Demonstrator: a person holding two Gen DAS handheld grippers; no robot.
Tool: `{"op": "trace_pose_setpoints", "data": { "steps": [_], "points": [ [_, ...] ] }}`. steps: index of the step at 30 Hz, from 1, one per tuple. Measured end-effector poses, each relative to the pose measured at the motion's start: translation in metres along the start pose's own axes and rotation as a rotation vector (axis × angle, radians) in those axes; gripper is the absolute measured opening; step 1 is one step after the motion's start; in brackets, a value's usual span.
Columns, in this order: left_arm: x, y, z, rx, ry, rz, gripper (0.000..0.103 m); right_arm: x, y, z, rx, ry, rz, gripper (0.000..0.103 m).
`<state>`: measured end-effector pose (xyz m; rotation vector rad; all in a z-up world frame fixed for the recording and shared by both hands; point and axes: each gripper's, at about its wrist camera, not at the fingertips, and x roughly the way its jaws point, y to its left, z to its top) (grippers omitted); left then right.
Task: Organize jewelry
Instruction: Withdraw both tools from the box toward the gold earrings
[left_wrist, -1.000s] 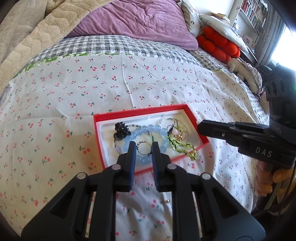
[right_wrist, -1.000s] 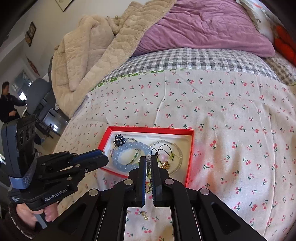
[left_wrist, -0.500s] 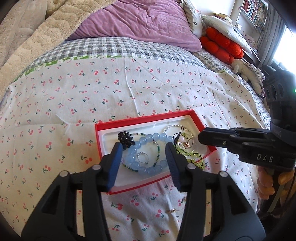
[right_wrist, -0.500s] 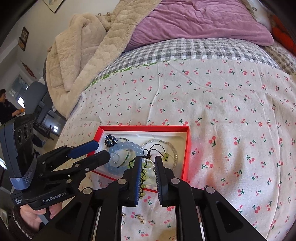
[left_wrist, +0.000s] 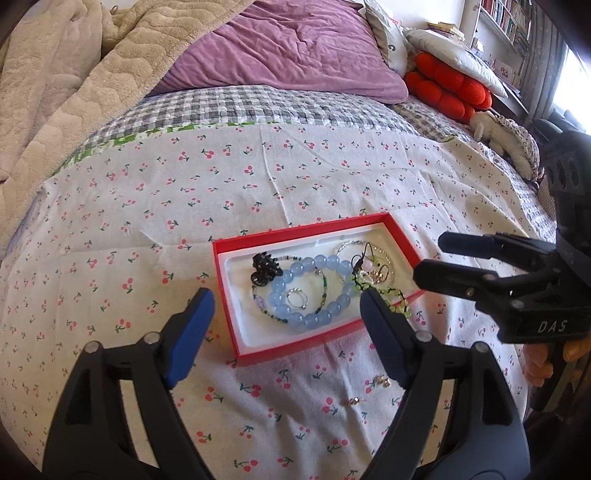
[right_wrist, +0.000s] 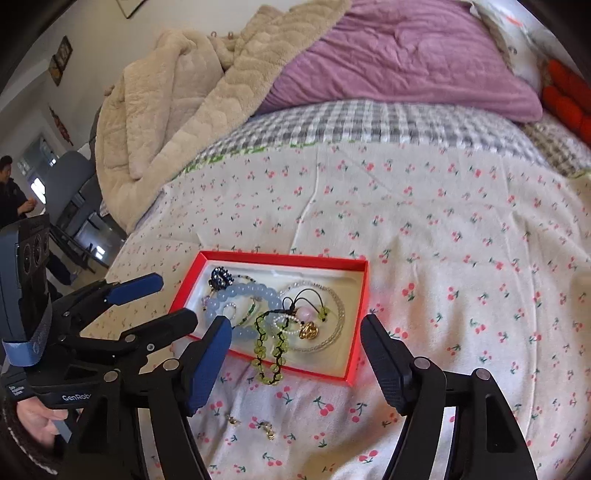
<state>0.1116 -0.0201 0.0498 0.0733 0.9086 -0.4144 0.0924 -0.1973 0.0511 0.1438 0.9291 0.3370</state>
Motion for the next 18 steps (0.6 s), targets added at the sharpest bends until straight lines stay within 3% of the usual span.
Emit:
{"op": "trace_pose_setpoints", "data": {
  "steps": [7,11,18],
  "points": [
    [-0.009,0.006,-0.016,-0.013,0.025,0.039,0.086,-0.013,0.004,-0.012,-0.013,-0.030,-0.040,0.081],
    [-0.011,0.013,-0.028,-0.034,0.031,0.074,0.098,-0.017,0.006,-0.021,-0.039,-0.032,-0.064,0.082],
    [-0.009,0.022,-0.050,-0.027,0.080,0.110,0.099,-0.017,0.006,-0.043,-0.063,0.002,-0.086,0.082]
  ]
}}
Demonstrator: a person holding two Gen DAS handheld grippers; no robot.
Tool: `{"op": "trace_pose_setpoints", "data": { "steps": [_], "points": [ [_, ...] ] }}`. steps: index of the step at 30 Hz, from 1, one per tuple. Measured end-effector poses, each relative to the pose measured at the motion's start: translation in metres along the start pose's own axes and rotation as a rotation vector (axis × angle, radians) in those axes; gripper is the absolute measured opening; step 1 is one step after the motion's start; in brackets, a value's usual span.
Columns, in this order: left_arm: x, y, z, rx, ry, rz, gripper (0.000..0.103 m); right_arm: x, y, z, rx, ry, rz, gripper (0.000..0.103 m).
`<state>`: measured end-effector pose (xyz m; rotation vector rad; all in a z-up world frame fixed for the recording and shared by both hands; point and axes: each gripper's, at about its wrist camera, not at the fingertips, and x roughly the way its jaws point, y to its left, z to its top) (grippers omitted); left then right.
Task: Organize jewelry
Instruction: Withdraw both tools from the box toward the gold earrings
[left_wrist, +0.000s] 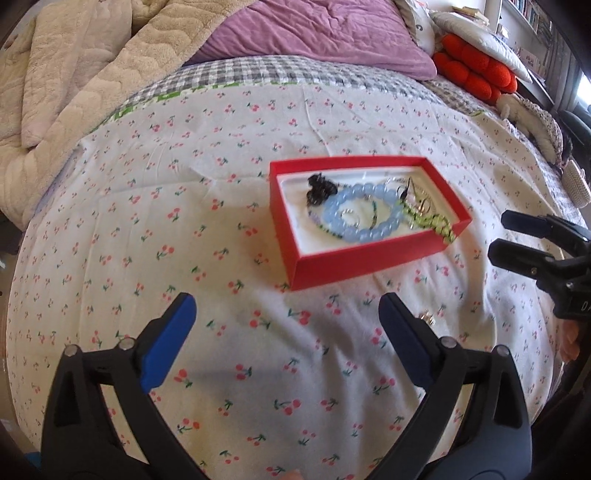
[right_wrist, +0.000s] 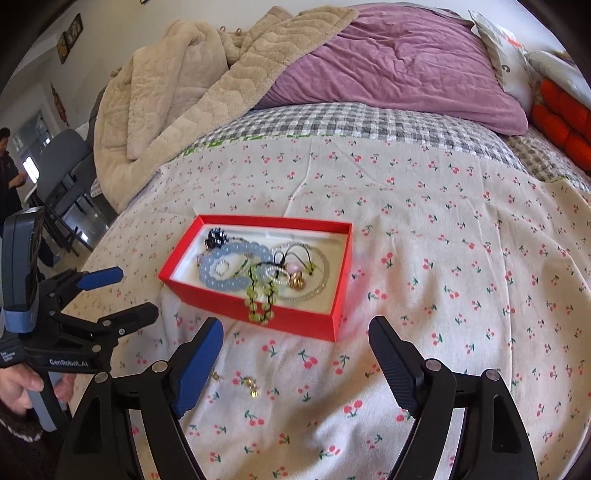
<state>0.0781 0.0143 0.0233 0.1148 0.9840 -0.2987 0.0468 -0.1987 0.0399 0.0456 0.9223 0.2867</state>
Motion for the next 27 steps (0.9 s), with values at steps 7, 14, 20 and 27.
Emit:
{"op": "trace_pose_setpoints", "data": {
  "steps": [7,14,20,27],
  "points": [
    [0.002,0.001,-0.021,0.031,0.035,0.015,0.099,0.005,0.004,-0.020,-0.036,0.042,-0.017,0.082],
    [0.005,-0.014,-0.039,0.058,0.053,-0.044,0.099,0.012,0.008,-0.036,-0.078,0.077,-0.032,0.082],
    [0.010,-0.047,-0.044,0.117,0.059,-0.144,0.083,0.020,0.005,-0.049,-0.109,0.109,-0.044,0.082],
    [0.030,-0.076,-0.045,0.180,0.100,-0.190,0.048,0.025,-0.009,-0.057,-0.114,0.126,-0.055,0.082]
  ]
}}
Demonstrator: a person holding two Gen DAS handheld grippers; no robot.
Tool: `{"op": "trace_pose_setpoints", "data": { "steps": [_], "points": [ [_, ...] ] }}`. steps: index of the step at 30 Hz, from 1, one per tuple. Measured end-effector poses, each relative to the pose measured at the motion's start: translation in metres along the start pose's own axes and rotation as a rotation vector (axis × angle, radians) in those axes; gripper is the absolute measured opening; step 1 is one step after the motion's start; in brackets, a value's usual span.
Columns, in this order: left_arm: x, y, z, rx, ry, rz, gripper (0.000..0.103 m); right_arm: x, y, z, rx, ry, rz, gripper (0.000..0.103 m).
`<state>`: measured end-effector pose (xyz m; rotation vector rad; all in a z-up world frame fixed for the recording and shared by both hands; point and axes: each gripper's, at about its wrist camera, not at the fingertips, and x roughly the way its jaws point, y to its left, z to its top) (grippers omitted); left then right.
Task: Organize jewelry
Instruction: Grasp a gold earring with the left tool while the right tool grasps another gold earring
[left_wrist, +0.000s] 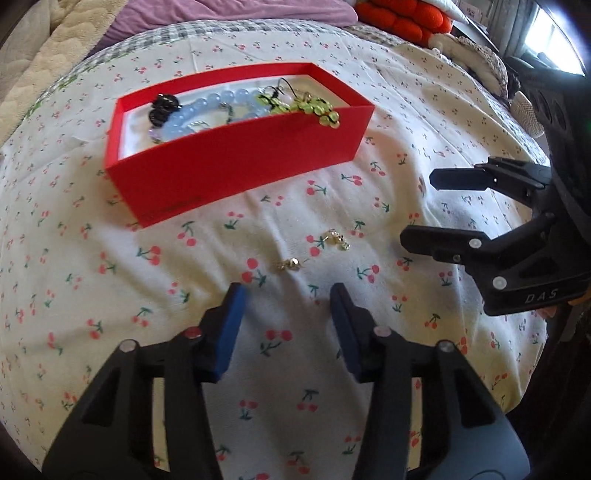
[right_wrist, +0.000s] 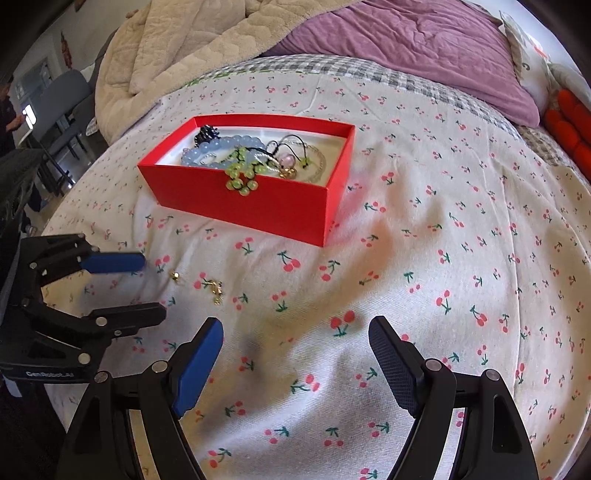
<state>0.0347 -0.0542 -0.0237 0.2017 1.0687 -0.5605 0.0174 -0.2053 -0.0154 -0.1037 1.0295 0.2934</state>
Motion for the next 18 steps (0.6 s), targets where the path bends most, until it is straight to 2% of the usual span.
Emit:
{"op": "trace_pose_setpoints", "data": {
  "steps": [2,4,7,9,12,18],
  "points": [
    [0.004,-0.003,0.004,0.009,-0.009,0.004,0.047,0.001,-0.004,-0.001,0.008,0.002,0.000,0.082],
    [0.006,-0.005,0.006,0.010,-0.012,0.005,0.041,0.002,-0.007,-0.001,0.011,0.005,0.002,0.082],
    [0.009,-0.007,0.009,0.016,-0.007,0.024,0.030,0.002,-0.009,-0.001,0.007,0.004,0.003,0.082],
    [0.009,-0.008,0.009,0.027,-0.007,0.027,0.018,0.001,-0.009,-0.001,0.005,0.001,0.003,0.082],
    [0.007,-0.010,0.007,0.046,-0.005,0.033,0.009,-0.001,-0.008,-0.002,0.005,-0.004,0.008,0.082],
    [-0.002,0.000,0.004,0.035,-0.016,0.044,0.004,0.000,0.010,0.000,-0.050,-0.011,0.059,0.082]
  ]
}}
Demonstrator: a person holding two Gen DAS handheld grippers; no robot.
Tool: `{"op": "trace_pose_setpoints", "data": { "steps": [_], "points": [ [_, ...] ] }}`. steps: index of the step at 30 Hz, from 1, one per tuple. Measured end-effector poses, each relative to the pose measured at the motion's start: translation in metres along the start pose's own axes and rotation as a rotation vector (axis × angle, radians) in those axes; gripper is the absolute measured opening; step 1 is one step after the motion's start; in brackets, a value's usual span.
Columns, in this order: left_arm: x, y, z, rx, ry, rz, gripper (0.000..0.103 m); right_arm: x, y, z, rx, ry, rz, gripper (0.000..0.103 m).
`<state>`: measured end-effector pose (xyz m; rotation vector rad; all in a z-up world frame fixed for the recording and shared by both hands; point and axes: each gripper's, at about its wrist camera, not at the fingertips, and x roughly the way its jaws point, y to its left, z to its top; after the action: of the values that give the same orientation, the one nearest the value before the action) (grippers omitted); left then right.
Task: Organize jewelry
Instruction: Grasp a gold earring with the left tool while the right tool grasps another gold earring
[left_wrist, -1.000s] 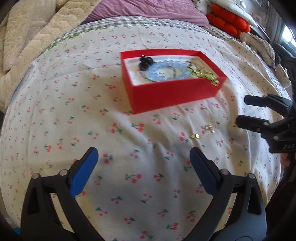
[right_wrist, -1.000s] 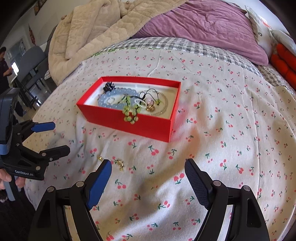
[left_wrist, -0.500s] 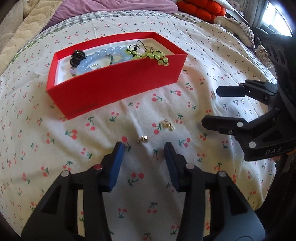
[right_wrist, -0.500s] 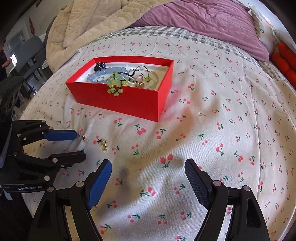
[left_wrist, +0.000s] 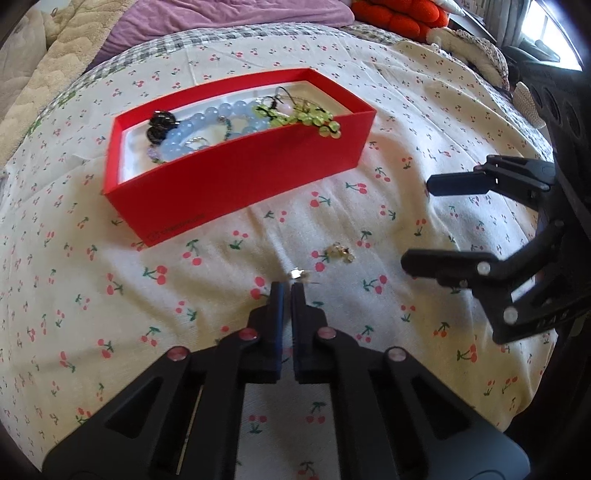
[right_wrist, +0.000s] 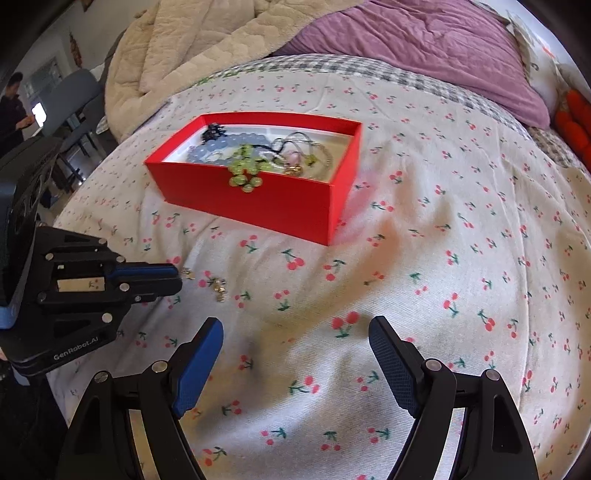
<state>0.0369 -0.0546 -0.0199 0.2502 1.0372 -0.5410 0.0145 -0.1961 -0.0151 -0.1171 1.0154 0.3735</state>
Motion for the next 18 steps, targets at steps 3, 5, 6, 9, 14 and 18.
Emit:
{"op": "trace_pose_setpoints", "data": {
  "steps": [3,5,6,9,14,18],
  "points": [
    [-0.005,0.010,-0.003,-0.019,-0.006,0.006,0.004,0.003,0.016,0.004,-0.052,-0.011,0.021,0.082],
    [-0.006,0.016,-0.005,-0.028,-0.003,0.009,0.004,0.007,0.026,0.005,-0.084,-0.011,0.027,0.082],
    [-0.006,0.018,-0.006,-0.033,-0.003,0.012,0.004,0.009,0.030,0.006,-0.100,-0.009,0.021,0.081],
    [-0.009,0.022,-0.008,-0.040,-0.010,0.007,0.005,0.019,0.040,0.008,-0.141,0.004,0.028,0.057],
    [-0.011,0.024,-0.009,-0.039,-0.015,-0.002,0.025,0.034,0.043,0.010,-0.164,0.006,0.018,0.037],
    [-0.012,0.022,-0.010,-0.027,-0.020,-0.016,0.034,0.038,0.045,0.013,-0.160,0.003,0.027,0.017]
  ]
}}
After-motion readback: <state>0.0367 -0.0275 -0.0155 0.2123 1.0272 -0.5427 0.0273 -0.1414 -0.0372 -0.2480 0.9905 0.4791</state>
